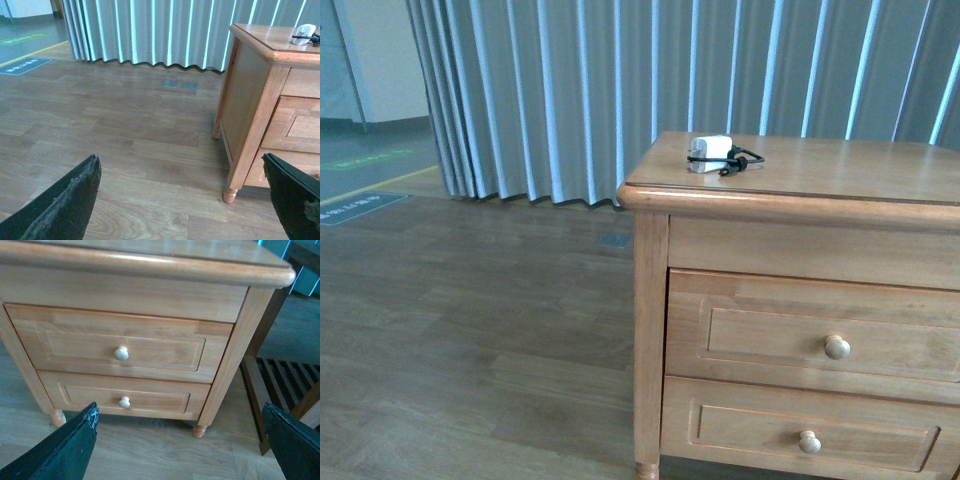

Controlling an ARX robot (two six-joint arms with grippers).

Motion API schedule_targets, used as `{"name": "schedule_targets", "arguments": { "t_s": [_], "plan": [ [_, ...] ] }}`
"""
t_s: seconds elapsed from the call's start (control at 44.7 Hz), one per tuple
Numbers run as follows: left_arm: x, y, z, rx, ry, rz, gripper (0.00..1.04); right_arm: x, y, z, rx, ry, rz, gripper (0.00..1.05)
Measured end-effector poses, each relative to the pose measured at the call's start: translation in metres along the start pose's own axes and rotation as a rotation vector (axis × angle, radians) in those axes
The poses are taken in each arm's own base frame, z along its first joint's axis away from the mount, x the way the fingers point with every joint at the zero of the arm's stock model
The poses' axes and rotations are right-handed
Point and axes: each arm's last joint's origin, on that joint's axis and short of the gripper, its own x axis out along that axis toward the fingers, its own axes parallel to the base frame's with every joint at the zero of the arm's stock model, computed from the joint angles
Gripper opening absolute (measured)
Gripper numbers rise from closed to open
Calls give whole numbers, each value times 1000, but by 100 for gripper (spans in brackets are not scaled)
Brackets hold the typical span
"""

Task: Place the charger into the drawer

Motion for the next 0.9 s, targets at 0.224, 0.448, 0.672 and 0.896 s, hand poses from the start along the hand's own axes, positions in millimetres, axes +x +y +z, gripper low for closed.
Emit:
{"name": "schedule_targets", "arguments": {
  "t_s": [0.224,0.448,0.672,0.896],
  "plan": [
    [0,0,0,0,0,0,99,50,17,-5,-33,105,11,96],
    [0,0,0,0,0,0,99,107,46,-20,-90,194,41,96],
    [0,0,0,0,0,0,99,155,68,-32,-111,221,18,96],
    [0,0,0,0,0,0,99,203,72,-44,-100,222,-41,96]
  ]
}}
